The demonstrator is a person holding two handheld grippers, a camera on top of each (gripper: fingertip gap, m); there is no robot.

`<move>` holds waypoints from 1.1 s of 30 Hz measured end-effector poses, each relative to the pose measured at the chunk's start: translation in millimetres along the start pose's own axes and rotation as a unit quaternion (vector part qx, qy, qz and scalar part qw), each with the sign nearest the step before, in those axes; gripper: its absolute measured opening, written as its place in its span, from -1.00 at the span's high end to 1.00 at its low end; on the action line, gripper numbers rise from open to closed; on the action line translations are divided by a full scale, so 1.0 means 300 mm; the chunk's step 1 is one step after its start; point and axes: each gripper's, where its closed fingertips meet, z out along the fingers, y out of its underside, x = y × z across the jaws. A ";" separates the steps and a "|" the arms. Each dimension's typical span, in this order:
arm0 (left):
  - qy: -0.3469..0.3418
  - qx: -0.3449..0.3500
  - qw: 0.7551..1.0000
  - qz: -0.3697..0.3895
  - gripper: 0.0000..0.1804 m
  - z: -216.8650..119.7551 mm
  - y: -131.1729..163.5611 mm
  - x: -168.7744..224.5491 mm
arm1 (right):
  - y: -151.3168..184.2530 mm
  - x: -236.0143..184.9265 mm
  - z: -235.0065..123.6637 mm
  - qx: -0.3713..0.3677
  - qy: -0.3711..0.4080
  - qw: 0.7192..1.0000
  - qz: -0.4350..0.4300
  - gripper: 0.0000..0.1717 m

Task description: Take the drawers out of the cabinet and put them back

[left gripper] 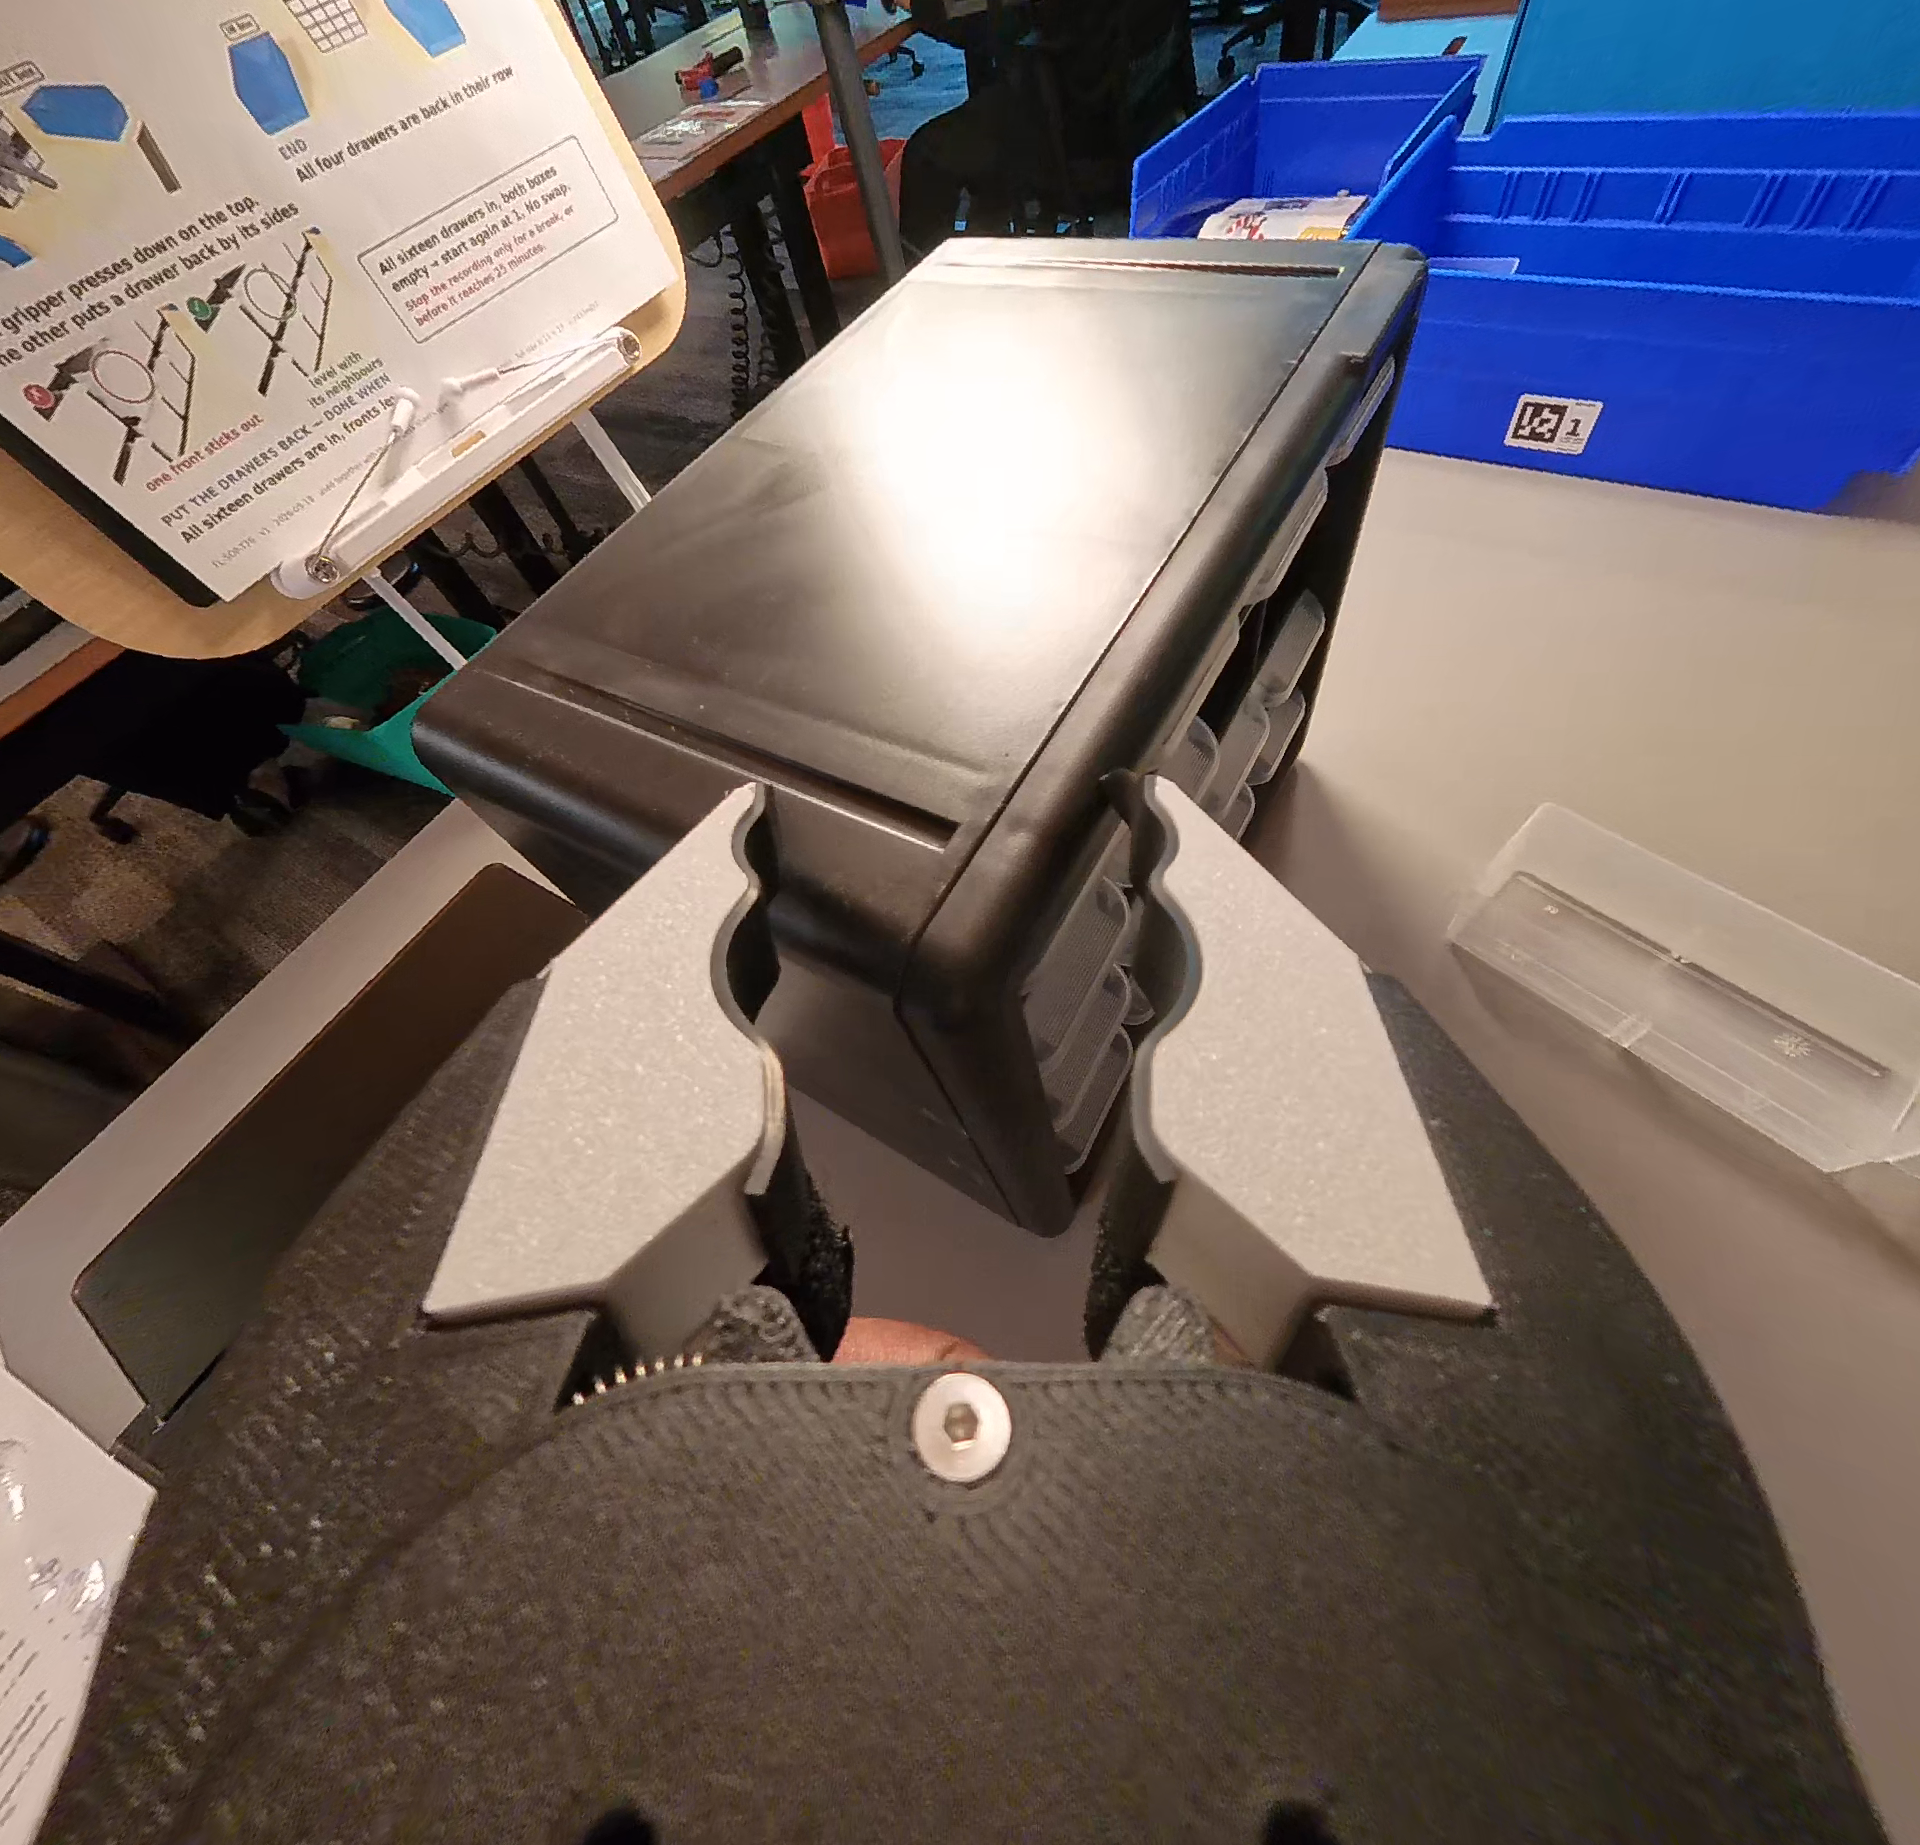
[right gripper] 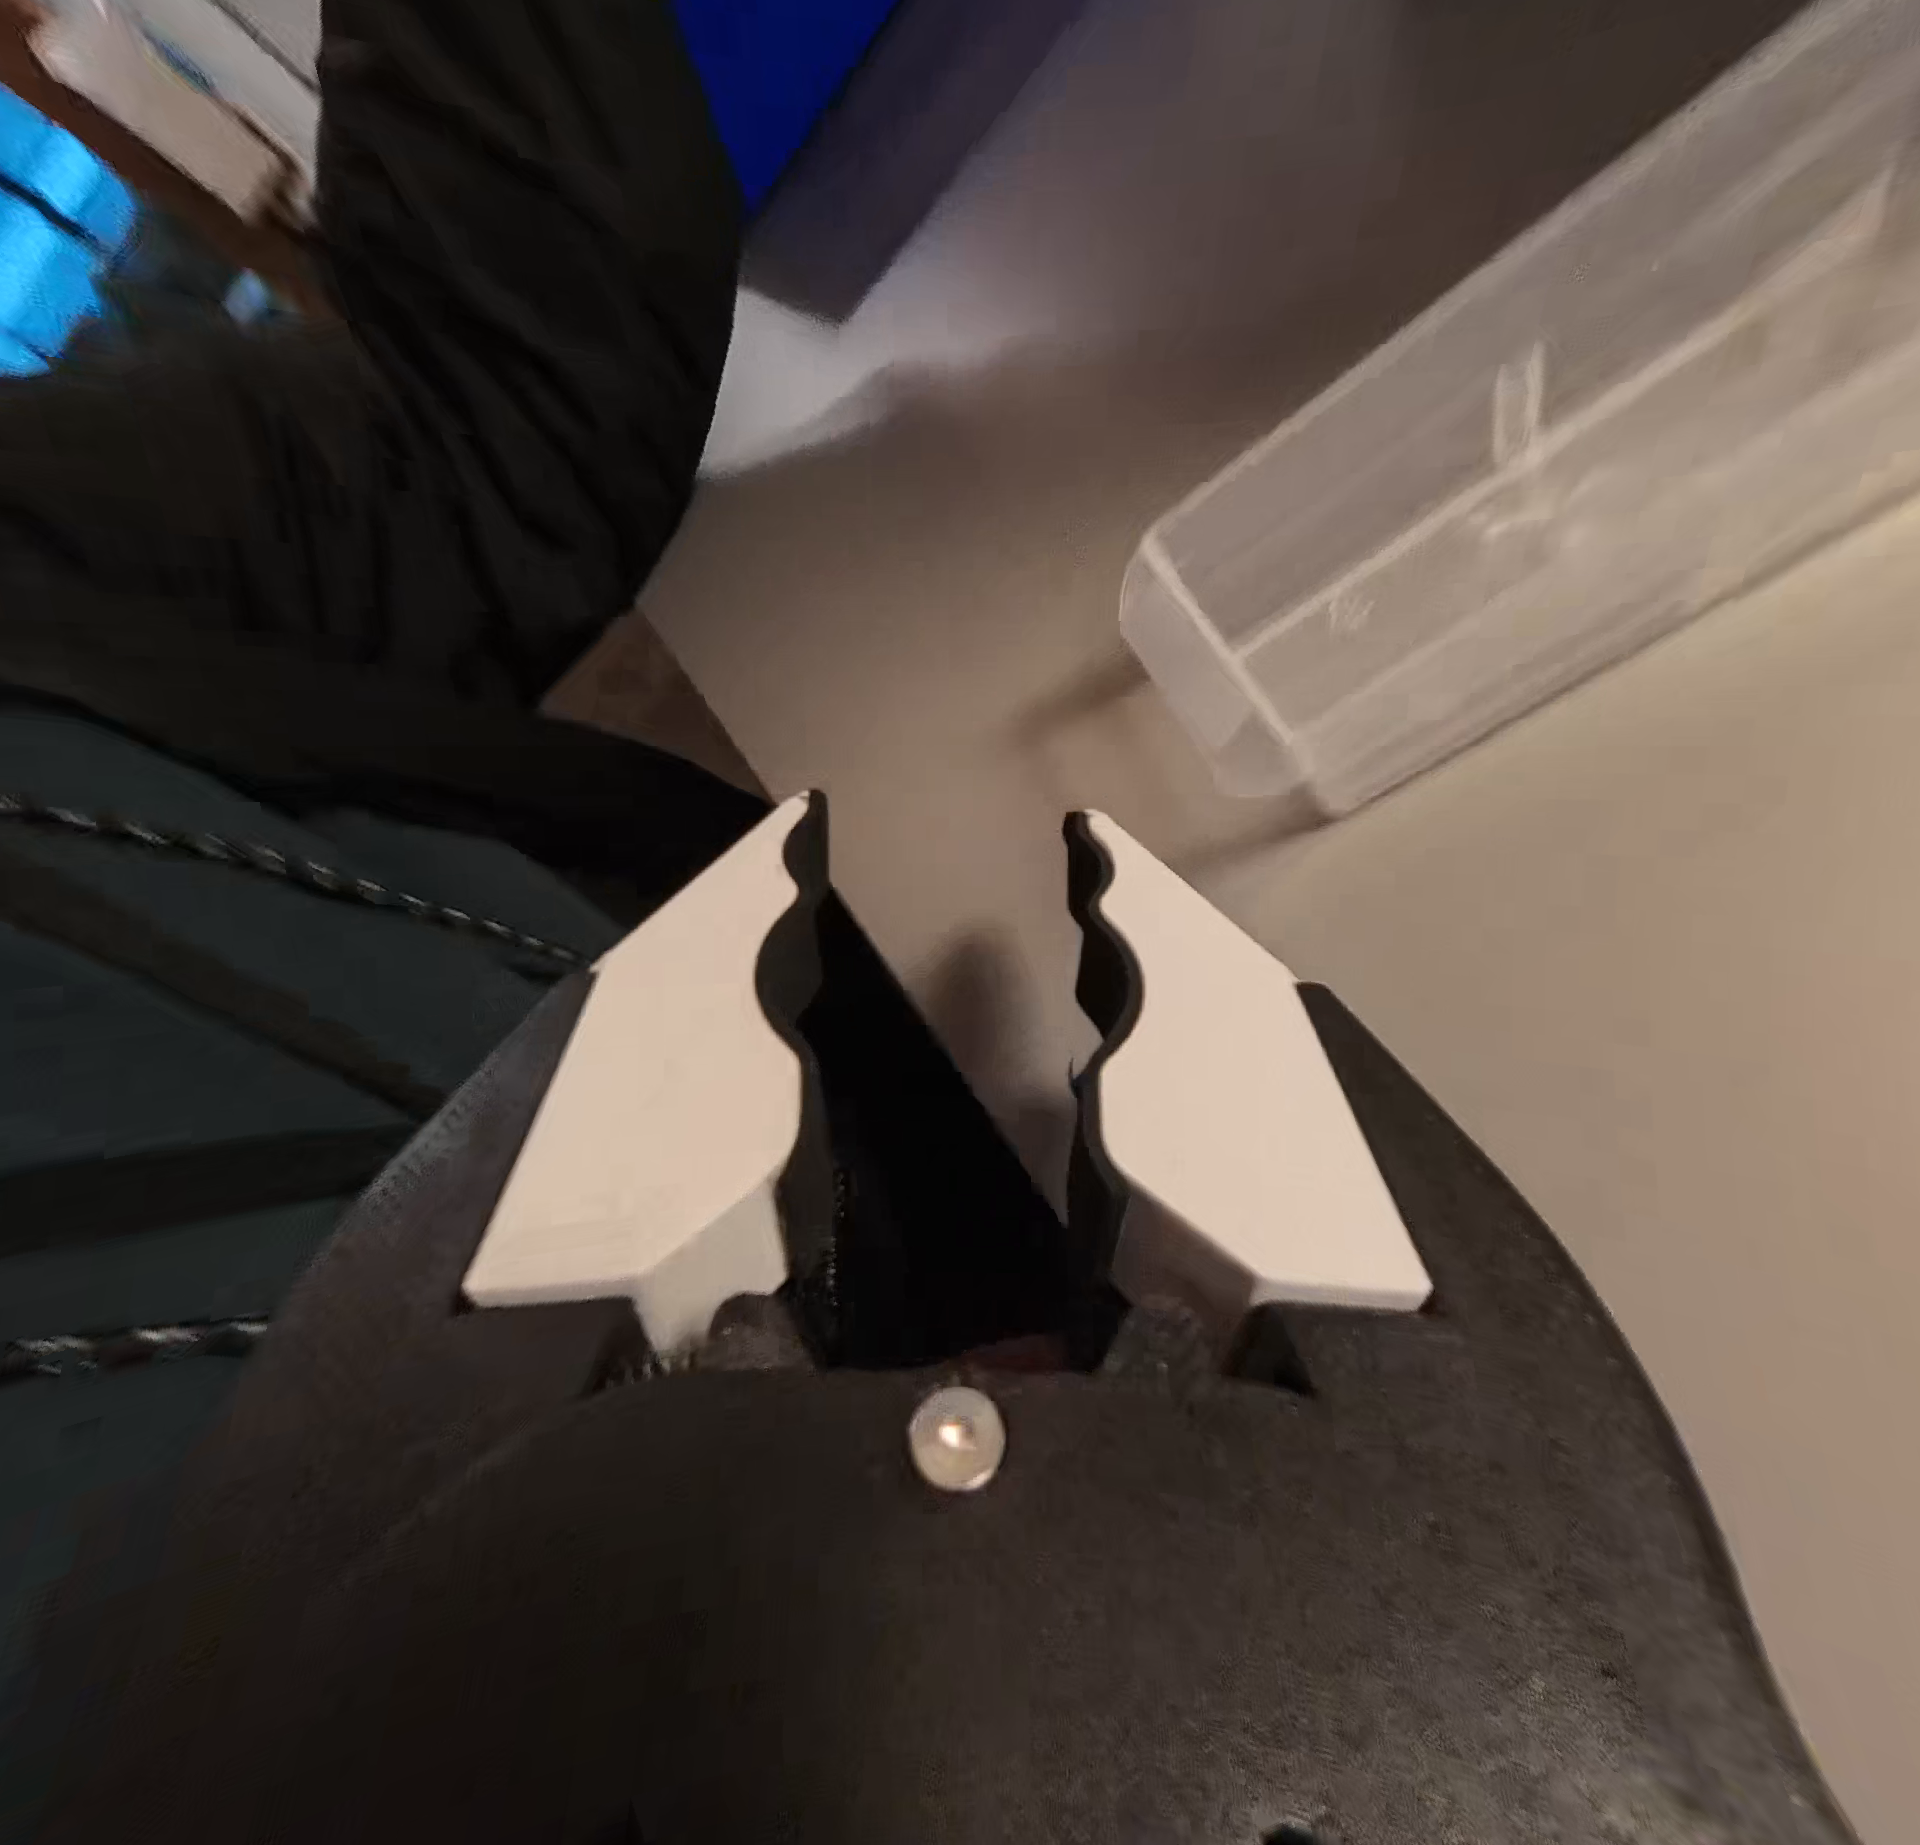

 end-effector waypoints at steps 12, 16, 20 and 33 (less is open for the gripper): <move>-0.003 -0.003 1.000 0.003 0.24 0.001 0.000 0.001 | -0.095 0.176 0.030 -0.114 0.216 0.875 -0.418 0.40; -0.002 -0.003 1.000 0.002 0.24 0.001 0.000 0.001 | -0.067 0.201 0.051 -0.145 0.226 0.855 -0.444 0.57; -0.004 -0.004 1.000 0.002 0.24 0.001 0.001 0.001 | -0.072 0.201 0.050 -0.142 0.229 0.847 -0.458 0.79; -0.007 -0.007 1.000 0.004 0.24 0.003 0.001 0.002 | -0.587 0.322 -0.628 0.176 0.378 0.870 -0.264 0.78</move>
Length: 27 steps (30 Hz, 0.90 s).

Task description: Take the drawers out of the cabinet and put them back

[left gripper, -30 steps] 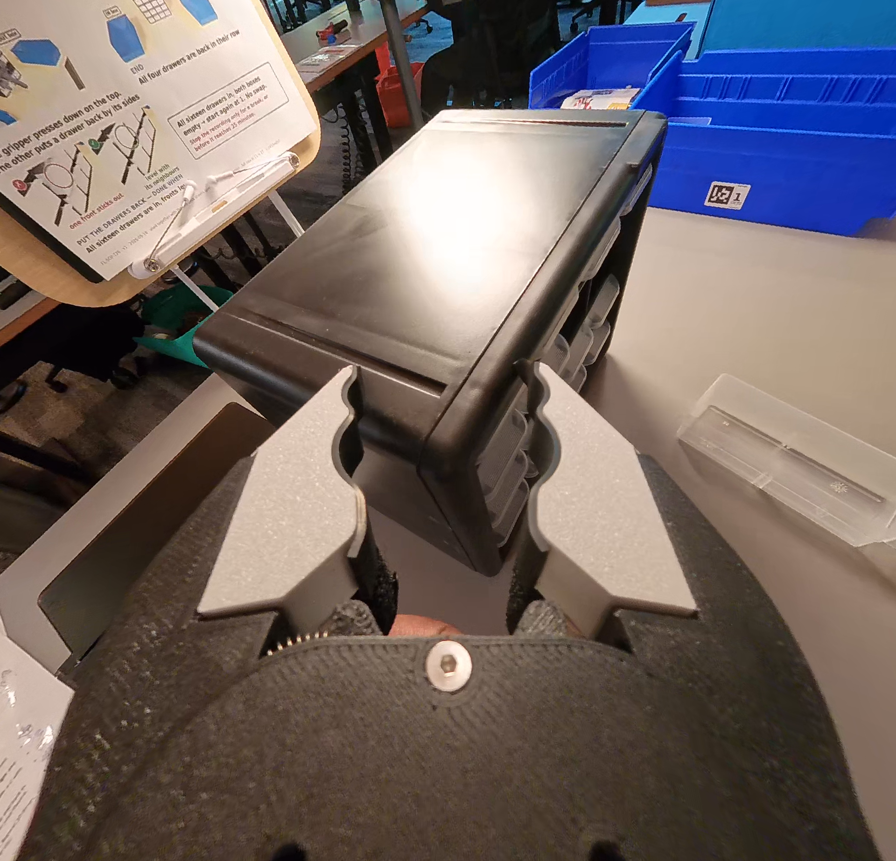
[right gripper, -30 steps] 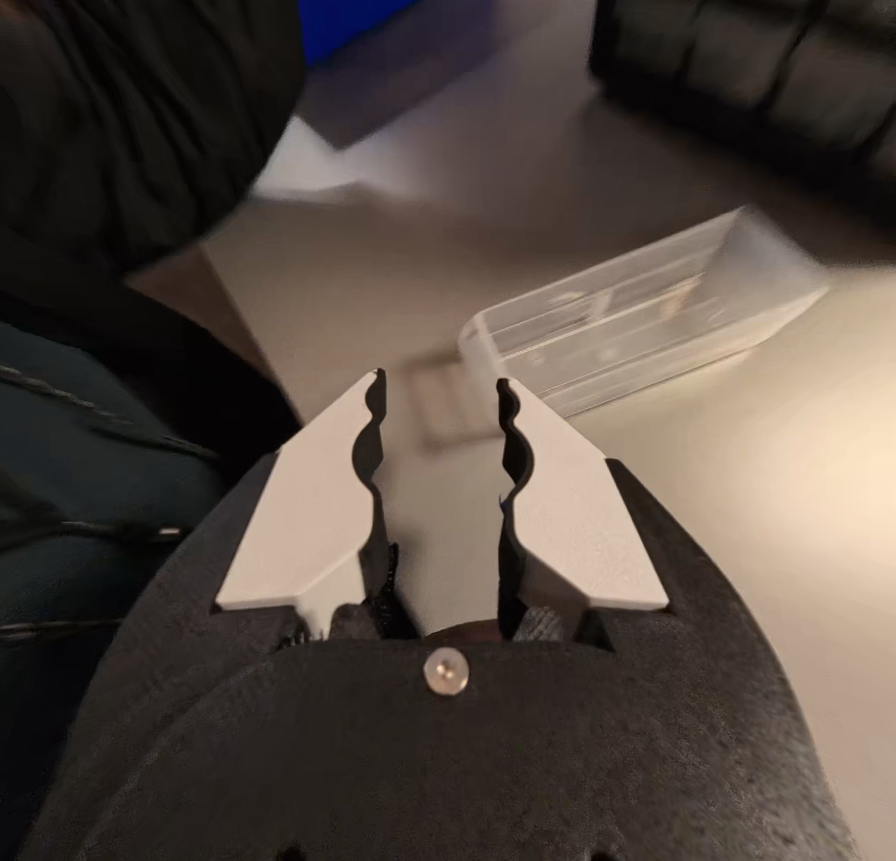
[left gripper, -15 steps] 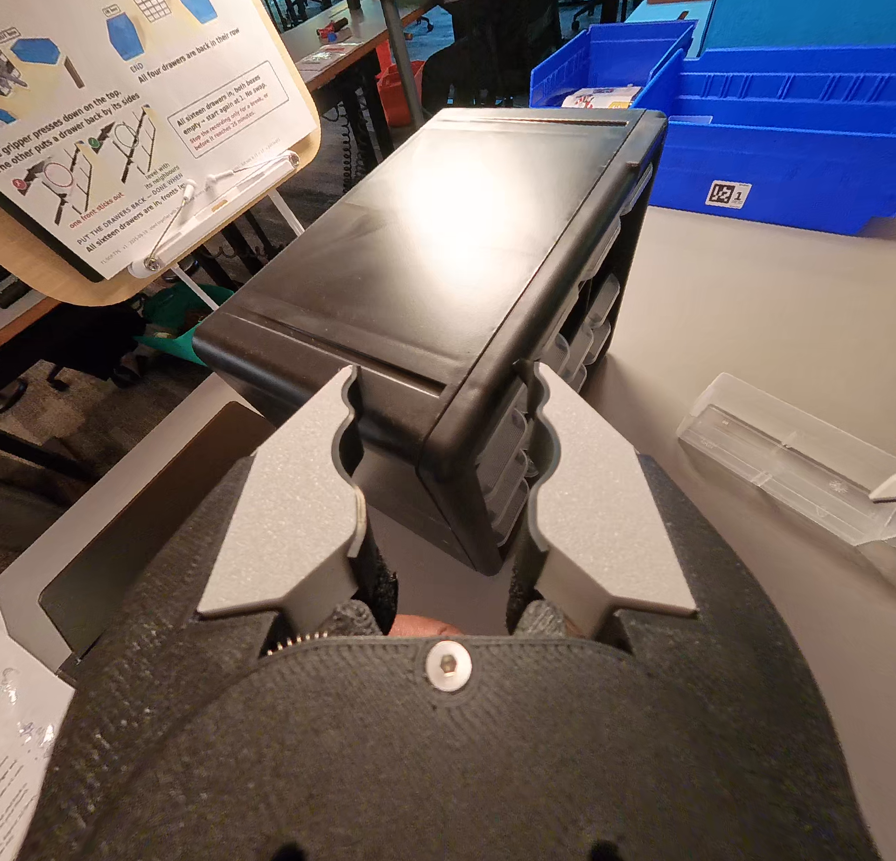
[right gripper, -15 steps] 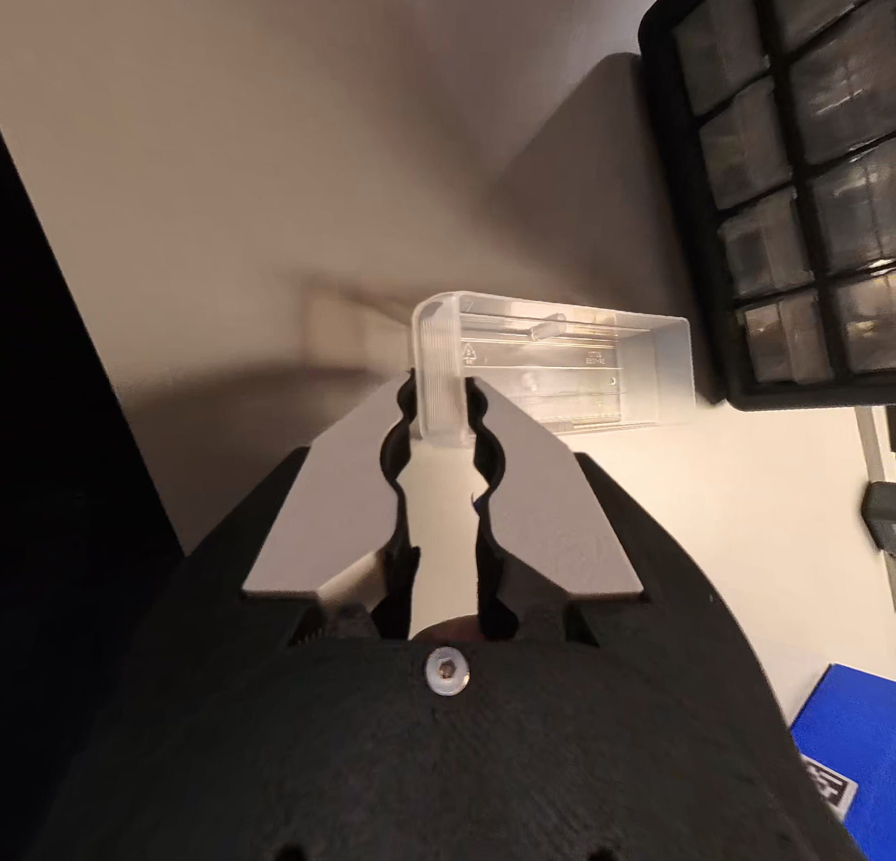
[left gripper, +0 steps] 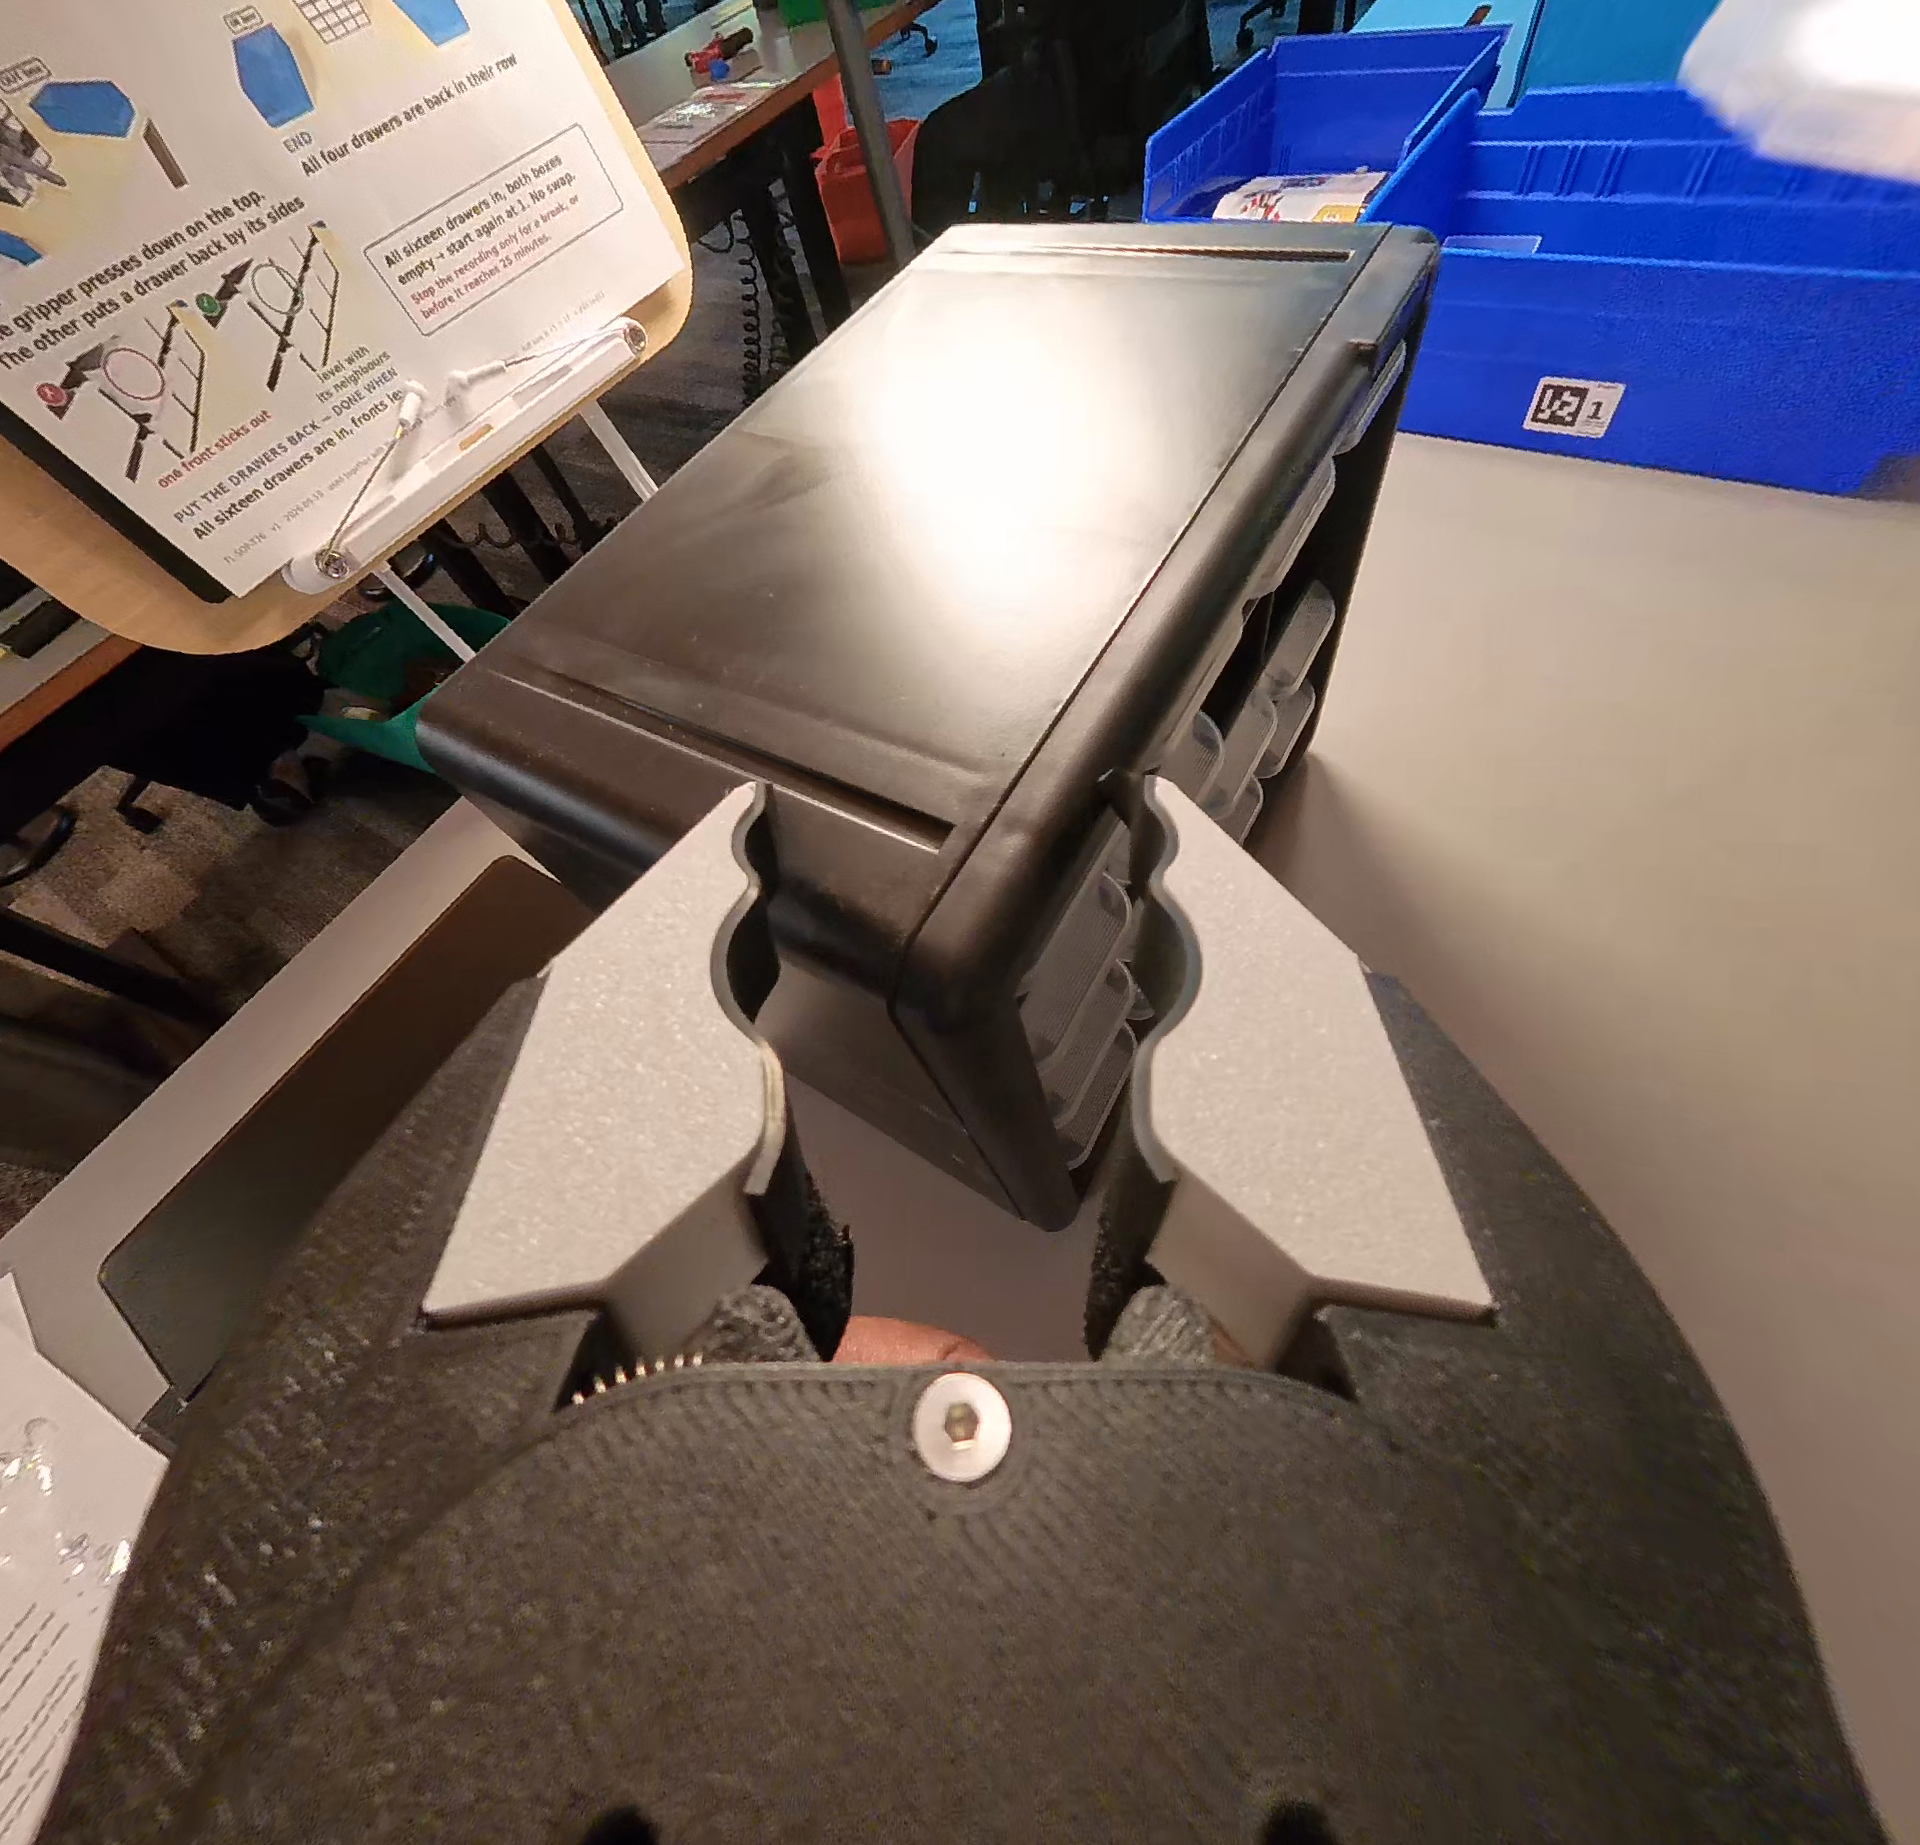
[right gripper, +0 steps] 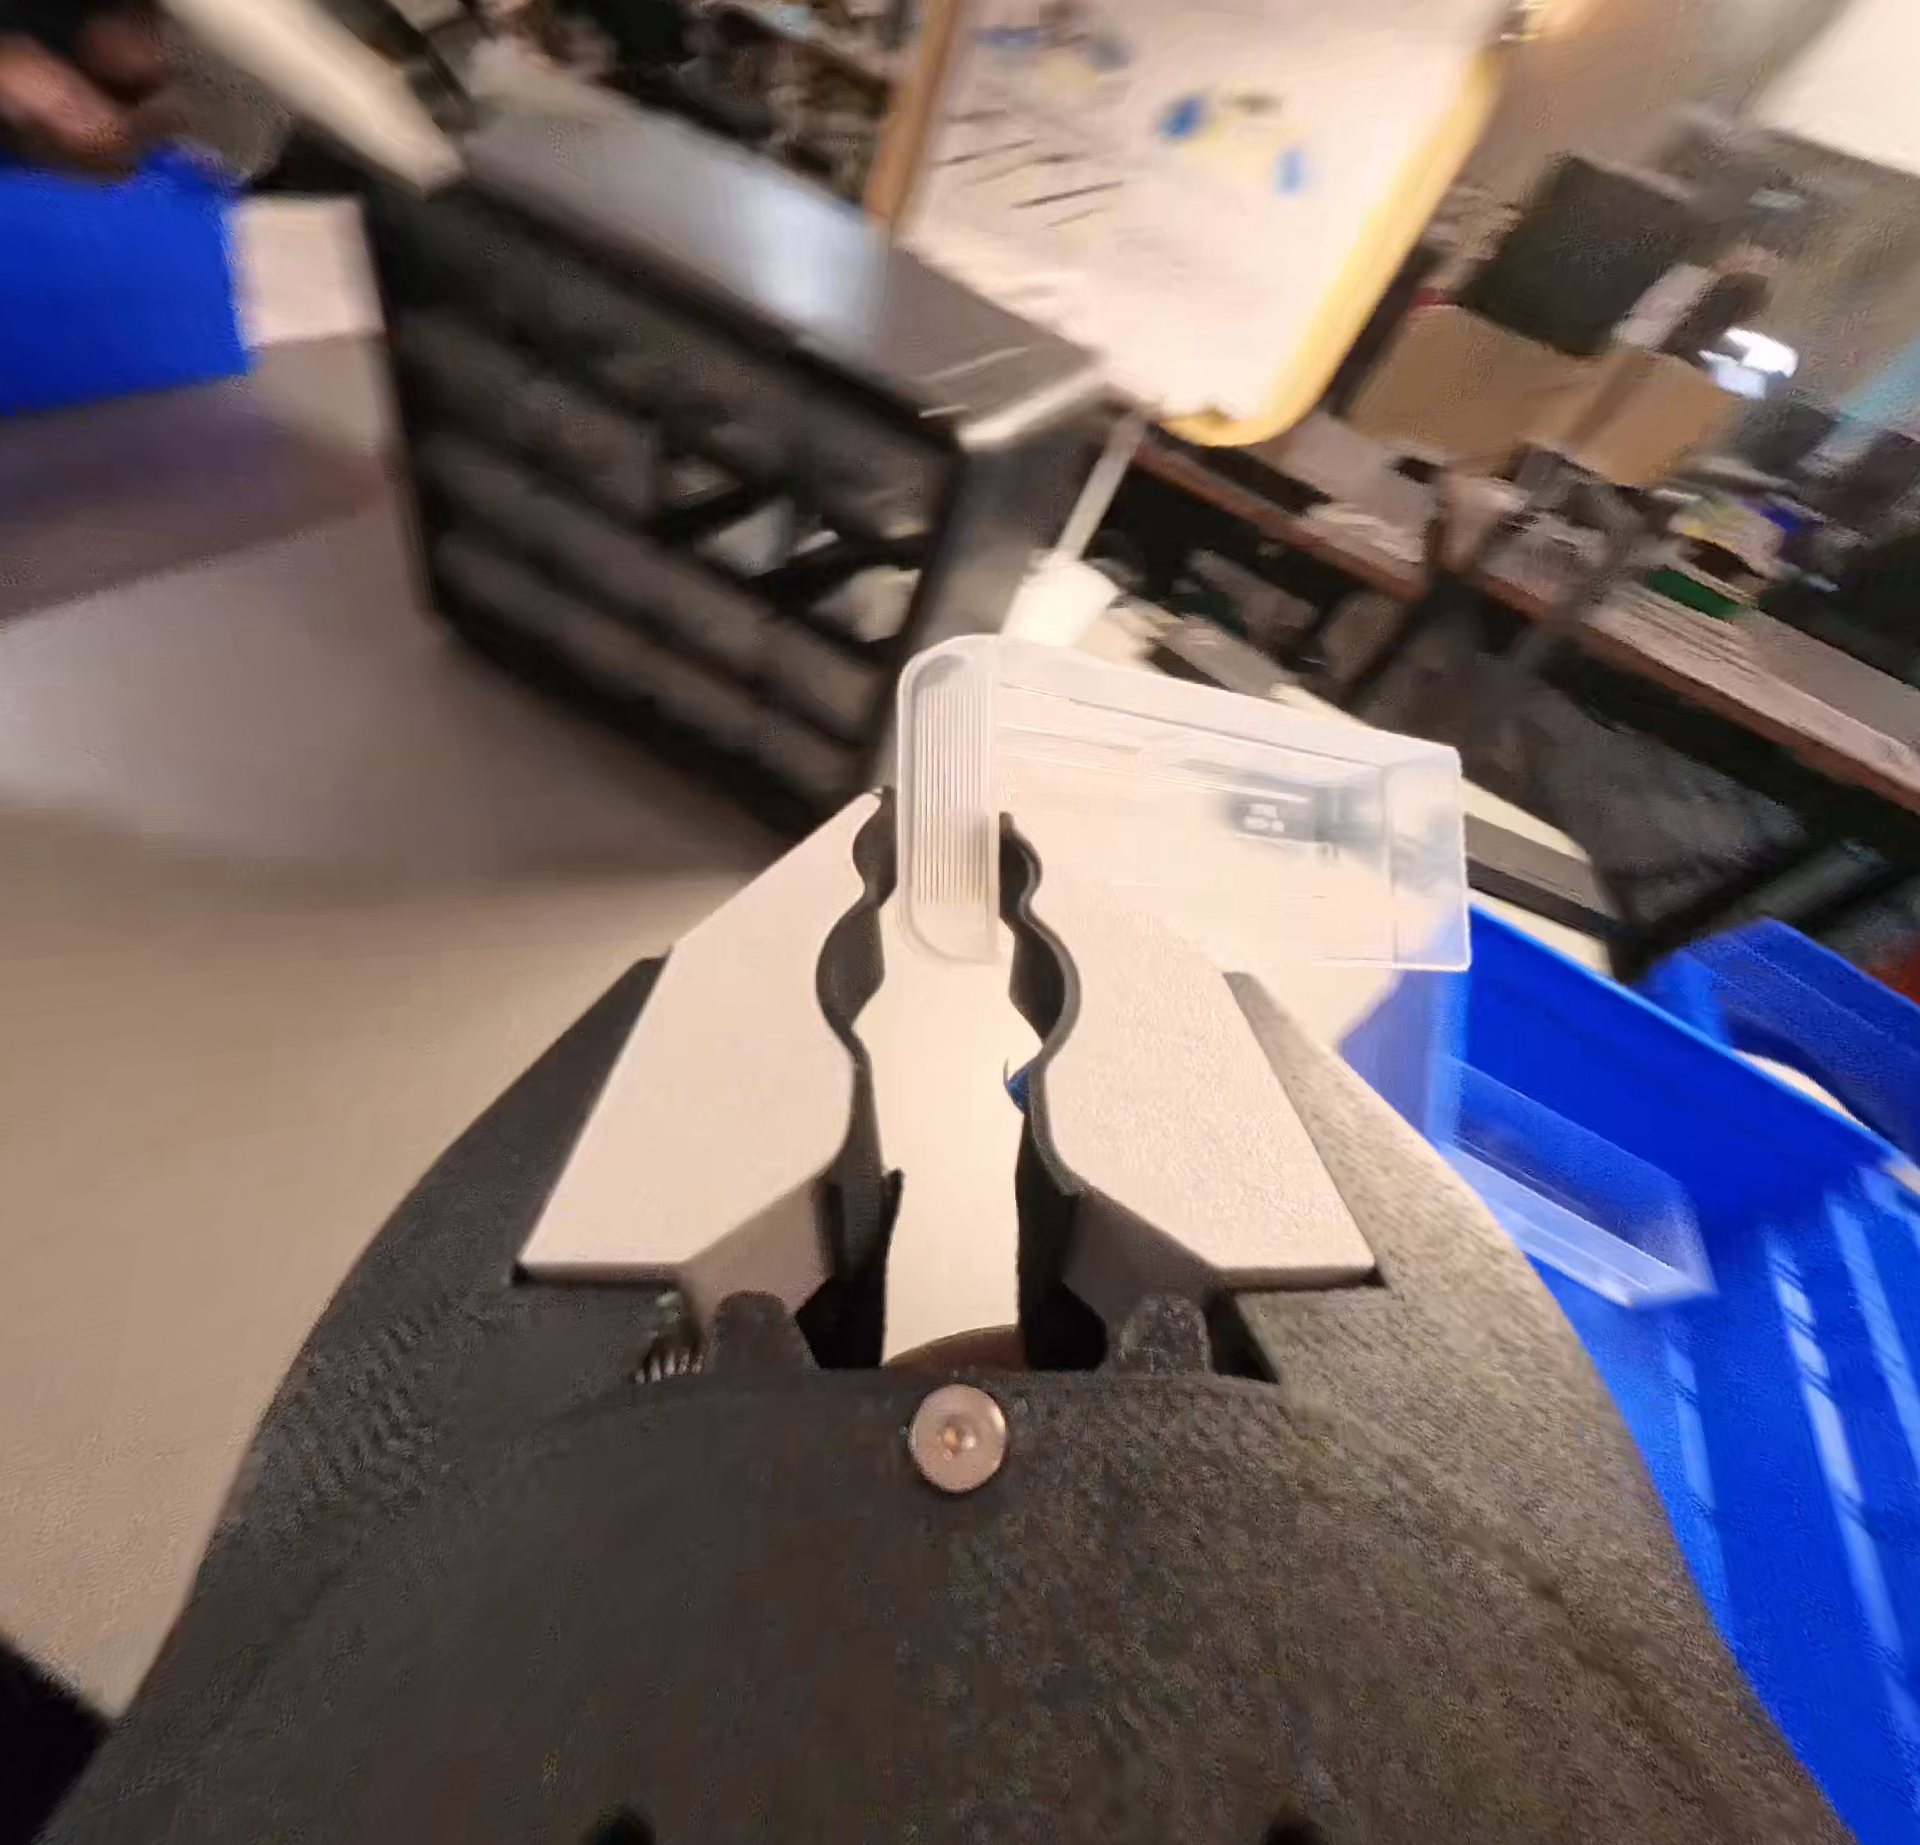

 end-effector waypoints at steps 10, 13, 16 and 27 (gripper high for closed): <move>-0.002 -0.002 1.000 0.002 0.24 0.001 0.000 0.001 | 0.466 0.599 0.039 -0.207 0.092 0.960 0.165 0.78; -0.001 -0.001 1.000 0.001 0.25 0.000 0.000 0.001 | 0.591 0.621 0.089 -0.238 0.080 0.952 0.173 0.78; 0.000 0.000 1.000 0.000 0.24 0.000 0.000 0.001 | 0.646 0.624 0.138 -0.242 0.065 0.956 0.154 0.77; 0.000 0.000 1.000 0.001 0.24 0.000 0.000 0.002 | 0.606 0.672 0.134 -0.200 0.075 0.960 0.179 0.52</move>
